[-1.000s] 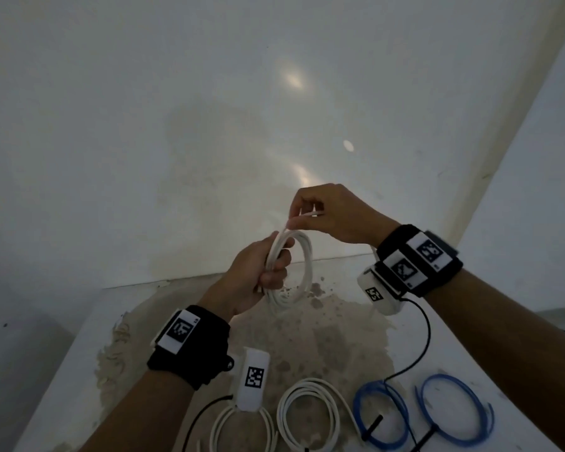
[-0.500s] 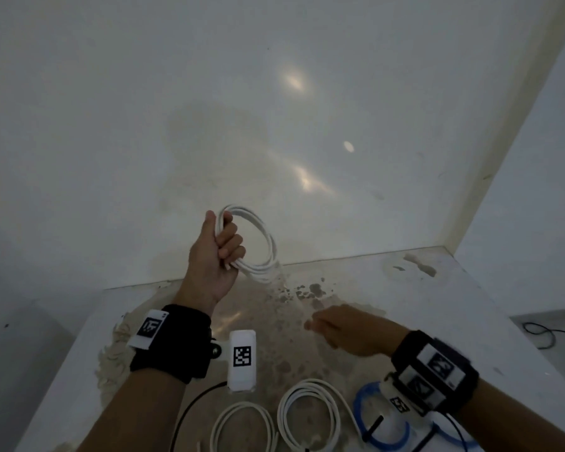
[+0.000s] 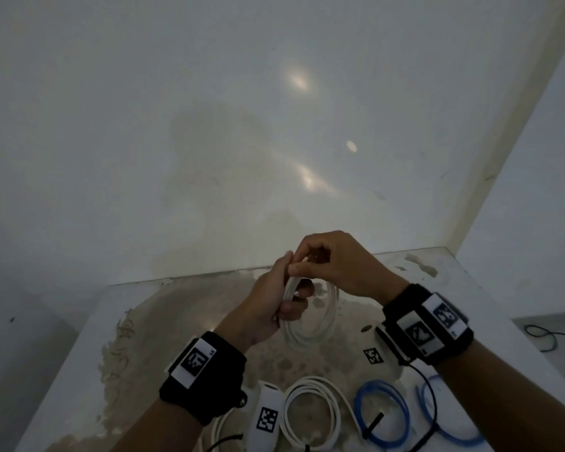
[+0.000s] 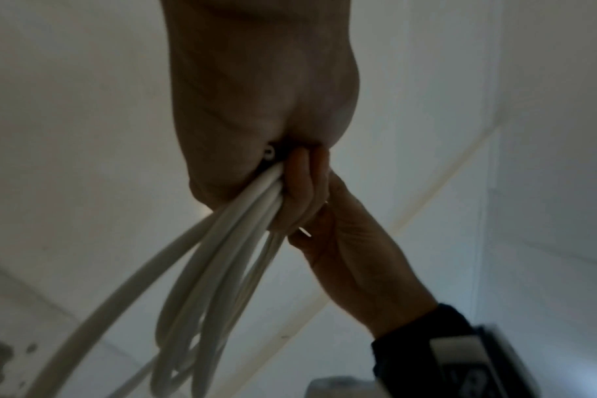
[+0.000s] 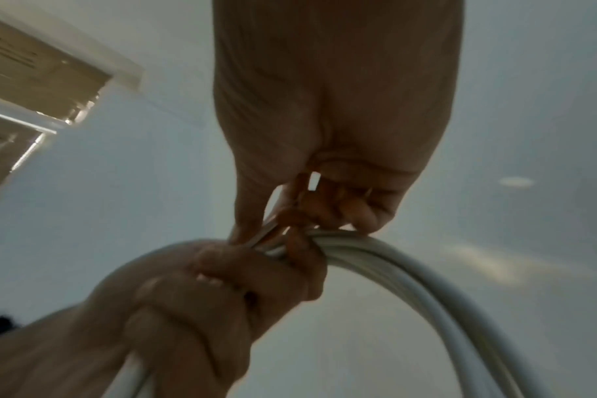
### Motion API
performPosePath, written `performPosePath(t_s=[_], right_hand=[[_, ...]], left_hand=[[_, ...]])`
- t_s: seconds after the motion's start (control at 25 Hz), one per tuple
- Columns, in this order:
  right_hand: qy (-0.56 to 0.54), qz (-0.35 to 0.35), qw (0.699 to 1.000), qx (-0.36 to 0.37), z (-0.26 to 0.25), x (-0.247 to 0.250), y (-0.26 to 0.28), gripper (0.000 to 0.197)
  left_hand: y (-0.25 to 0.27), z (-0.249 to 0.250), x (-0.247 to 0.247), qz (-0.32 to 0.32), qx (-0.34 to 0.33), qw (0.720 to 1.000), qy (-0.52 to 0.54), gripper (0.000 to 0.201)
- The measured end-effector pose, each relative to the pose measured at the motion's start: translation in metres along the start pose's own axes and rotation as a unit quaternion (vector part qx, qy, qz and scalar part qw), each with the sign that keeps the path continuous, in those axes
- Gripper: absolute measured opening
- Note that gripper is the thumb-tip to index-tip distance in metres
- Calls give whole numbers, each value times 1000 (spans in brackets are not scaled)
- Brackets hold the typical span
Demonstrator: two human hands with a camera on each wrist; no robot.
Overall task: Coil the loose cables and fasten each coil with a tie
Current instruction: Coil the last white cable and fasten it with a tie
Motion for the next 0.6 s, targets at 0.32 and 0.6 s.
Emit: performPosePath(t_s=[0.32,0.6], right_hand=[[-144,134,964,-179,42,-18,35,28],[-302,228,884,-275,64,-62,64,12]], left_hand=[[-9,-8,-1,-14,-21,996,80,46],[-14,3,15,89,-119,989,16,43]])
Point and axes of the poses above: each hand's wrist, its own y-axis away from the middle knuckle, its own x-axis out of the back of the hand, z = x × y, the point moved 2 cm from there along -y, towards the middle knuckle, and after that the axes turned 8 degrees about z, right-handed, at the moved point
